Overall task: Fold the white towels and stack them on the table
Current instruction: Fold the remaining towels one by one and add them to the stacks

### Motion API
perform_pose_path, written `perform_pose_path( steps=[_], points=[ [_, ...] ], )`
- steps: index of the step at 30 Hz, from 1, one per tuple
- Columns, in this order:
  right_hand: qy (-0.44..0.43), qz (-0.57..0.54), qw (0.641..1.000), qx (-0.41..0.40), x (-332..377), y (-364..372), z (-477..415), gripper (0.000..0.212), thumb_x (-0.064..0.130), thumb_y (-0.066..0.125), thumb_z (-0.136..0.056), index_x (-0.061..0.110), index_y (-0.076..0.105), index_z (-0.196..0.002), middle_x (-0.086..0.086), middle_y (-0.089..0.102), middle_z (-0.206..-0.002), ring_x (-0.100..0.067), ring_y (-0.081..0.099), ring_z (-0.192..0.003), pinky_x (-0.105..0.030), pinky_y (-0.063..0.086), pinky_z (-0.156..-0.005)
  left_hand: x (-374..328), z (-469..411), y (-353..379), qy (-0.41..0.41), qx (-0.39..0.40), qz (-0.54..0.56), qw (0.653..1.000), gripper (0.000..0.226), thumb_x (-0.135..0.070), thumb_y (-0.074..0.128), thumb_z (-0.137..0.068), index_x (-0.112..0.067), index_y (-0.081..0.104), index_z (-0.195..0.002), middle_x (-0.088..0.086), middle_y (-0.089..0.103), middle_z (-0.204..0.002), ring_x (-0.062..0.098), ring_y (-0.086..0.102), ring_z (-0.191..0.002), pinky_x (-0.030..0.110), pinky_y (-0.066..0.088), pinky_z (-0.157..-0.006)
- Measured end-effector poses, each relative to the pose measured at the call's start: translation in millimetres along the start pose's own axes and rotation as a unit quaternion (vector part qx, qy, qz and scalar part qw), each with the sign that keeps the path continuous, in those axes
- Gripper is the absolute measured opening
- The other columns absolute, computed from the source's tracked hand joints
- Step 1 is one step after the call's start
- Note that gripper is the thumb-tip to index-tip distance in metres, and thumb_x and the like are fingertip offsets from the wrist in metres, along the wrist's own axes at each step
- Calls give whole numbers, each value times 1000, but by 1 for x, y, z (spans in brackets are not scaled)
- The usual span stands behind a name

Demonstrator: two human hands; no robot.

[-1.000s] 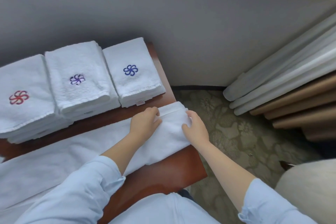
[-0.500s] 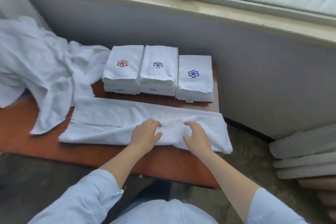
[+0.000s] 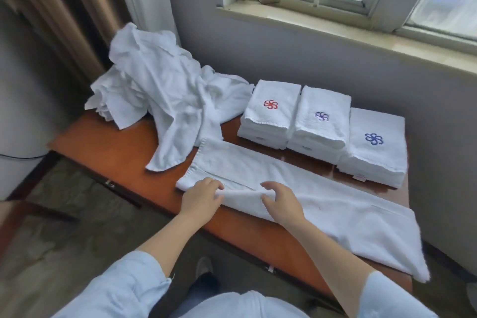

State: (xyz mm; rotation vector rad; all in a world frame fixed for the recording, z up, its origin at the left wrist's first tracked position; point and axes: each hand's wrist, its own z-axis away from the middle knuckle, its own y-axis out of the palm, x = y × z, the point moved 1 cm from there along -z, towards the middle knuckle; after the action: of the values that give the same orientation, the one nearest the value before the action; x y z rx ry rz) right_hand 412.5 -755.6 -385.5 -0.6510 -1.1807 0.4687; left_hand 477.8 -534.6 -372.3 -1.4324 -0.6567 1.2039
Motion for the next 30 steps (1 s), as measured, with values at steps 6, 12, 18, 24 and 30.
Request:
perform_pose_path(
  steps=[6,12,18,24,30],
  points=[
    [38,32,999,-10,55,60,-55,26,34,55,-97,28,70,-117,11,69,-113,-10,58,-112,-33,52,-88,77,-56,-17,56,44,-14,997,24,-32,55,-97,-29,61,-120,-10,58,-127,12,53,-116,31,46,-91],
    [85,117,989,-23,73,96,-70,26,29,54,-95,27,73,-111,6,68,-102,-18,56,-101,-32,48,-82,107,-101,-9,165,114,-53,978,30,-27,57,-96,-29,57,-126,-8,52,-126,15,48,-118,28,42,-91],
    [90,175,980,-13,75,107,-74,18,23,57,-88,25,70,-100,6,61,-101,-18,50,-98,-30,39,-80,115,-124,9,201,135,-92,966,26,-31,62,-88,-29,61,-114,-7,51,-113,17,48,-107,27,38,-87],
    [90,111,990,-3,84,92,-79,10,22,54,-93,20,62,-98,6,66,-92,-20,60,-88,-32,44,-68,123,-135,1,161,154,45,974,6,-30,55,-95,-25,52,-93,-12,53,-93,17,54,-86,31,38,-67],
    [-1,96,987,-132,106,55,-118,11,14,59,-93,15,68,-98,3,71,-88,-22,64,-87,-33,46,-75,114,-160,-21,82,84,149,982,6,-28,48,-100,-23,50,-97,-10,57,-96,18,57,-82,37,45,-70]
  ],
)
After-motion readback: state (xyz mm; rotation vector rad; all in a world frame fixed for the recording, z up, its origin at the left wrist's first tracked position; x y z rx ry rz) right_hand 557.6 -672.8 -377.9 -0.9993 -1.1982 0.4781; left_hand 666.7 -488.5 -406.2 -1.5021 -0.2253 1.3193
